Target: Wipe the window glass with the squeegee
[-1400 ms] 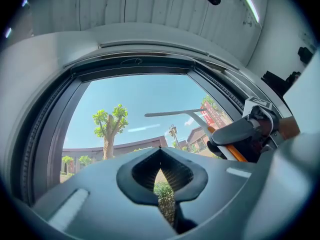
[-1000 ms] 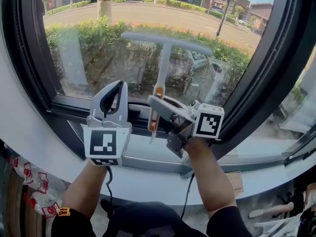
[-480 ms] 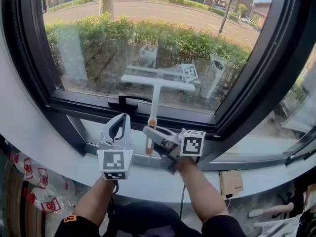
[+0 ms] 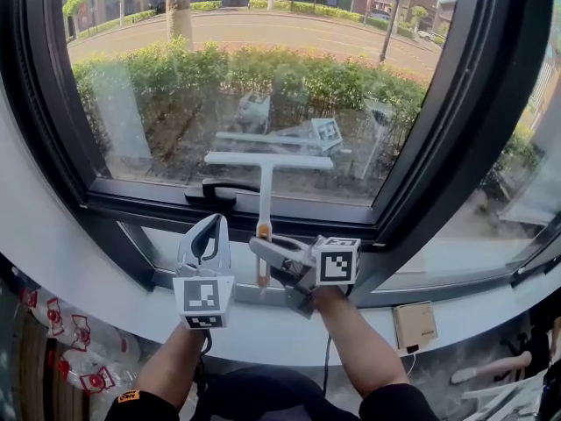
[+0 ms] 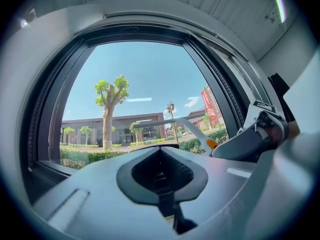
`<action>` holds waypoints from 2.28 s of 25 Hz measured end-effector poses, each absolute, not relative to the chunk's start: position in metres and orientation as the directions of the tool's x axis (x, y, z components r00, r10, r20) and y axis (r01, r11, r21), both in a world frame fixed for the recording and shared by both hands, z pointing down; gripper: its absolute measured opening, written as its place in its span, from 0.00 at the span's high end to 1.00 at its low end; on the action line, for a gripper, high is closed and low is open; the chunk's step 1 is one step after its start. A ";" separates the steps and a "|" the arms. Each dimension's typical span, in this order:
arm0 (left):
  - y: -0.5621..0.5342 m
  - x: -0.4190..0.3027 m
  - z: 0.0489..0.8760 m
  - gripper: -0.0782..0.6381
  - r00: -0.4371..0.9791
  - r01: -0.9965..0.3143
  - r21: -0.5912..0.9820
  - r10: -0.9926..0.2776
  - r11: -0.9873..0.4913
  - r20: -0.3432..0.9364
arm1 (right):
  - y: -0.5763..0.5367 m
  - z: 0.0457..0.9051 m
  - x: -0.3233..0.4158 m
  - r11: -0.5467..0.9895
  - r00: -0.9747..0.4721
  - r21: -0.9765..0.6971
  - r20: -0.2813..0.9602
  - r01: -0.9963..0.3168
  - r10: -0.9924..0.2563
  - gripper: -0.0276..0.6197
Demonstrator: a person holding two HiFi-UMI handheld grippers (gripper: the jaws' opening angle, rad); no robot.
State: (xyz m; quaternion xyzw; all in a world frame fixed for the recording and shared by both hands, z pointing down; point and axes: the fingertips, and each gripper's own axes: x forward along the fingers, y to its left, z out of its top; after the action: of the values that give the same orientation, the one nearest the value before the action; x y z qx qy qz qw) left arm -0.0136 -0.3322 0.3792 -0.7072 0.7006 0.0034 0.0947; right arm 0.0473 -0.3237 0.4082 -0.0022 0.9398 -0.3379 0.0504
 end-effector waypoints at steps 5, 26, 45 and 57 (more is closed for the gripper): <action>-0.334 -0.003 0.353 0.87 0.038 -0.986 -0.166 -0.981 -0.007 -0.189 | -0.320 0.370 0.069 0.815 -0.990 -0.578 -0.139 0.048 -0.040 0.88; -0.343 0.061 0.161 0.87 0.176 -0.943 -0.331 -0.873 -0.018 -0.454 | -0.358 0.175 0.139 0.962 -0.977 -0.274 -0.206 0.002 -0.056 0.88; -0.355 0.067 0.244 0.87 0.186 -0.954 -0.284 -0.927 -0.091 -0.327 | -0.362 0.293 0.144 0.873 -0.979 -0.487 -0.183 0.015 -0.085 0.88; -0.339 0.053 0.373 0.87 0.141 -0.976 -0.187 -0.980 -0.113 -0.141 | -0.350 0.450 0.161 0.727 -0.985 -0.684 -0.073 -0.063 -0.154 0.87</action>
State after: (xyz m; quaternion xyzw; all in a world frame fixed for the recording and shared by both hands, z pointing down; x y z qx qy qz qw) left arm 0.0528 -0.3390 0.3732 -0.7460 0.6554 -0.0088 0.1177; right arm 0.1613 -0.3495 0.4497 -0.0583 0.9271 -0.3649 0.0623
